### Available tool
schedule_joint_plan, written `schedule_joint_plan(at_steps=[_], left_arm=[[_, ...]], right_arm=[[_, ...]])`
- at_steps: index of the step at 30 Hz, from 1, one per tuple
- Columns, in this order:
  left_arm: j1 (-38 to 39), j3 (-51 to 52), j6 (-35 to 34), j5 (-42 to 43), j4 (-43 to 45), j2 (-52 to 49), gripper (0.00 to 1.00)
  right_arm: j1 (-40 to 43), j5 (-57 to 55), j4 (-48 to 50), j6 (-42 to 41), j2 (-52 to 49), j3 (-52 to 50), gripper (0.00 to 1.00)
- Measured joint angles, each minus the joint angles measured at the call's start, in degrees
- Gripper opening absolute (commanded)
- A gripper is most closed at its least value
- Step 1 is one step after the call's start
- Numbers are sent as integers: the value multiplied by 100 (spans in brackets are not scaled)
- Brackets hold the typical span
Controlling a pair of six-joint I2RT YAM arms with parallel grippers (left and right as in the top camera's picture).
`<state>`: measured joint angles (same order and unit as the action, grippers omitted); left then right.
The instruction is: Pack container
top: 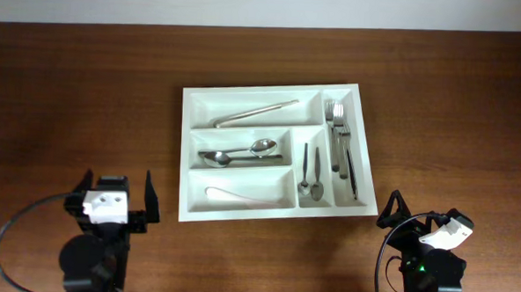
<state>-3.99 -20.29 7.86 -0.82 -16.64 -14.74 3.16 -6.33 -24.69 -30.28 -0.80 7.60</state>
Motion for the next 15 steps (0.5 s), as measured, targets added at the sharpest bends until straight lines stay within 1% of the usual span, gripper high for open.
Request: schedule_joint_plan(at_steps=[15], left_arm=[[2, 1320, 0, 26, 282, 1145, 99]], right_arm=[[0, 0, -2, 0, 0, 0, 99]])
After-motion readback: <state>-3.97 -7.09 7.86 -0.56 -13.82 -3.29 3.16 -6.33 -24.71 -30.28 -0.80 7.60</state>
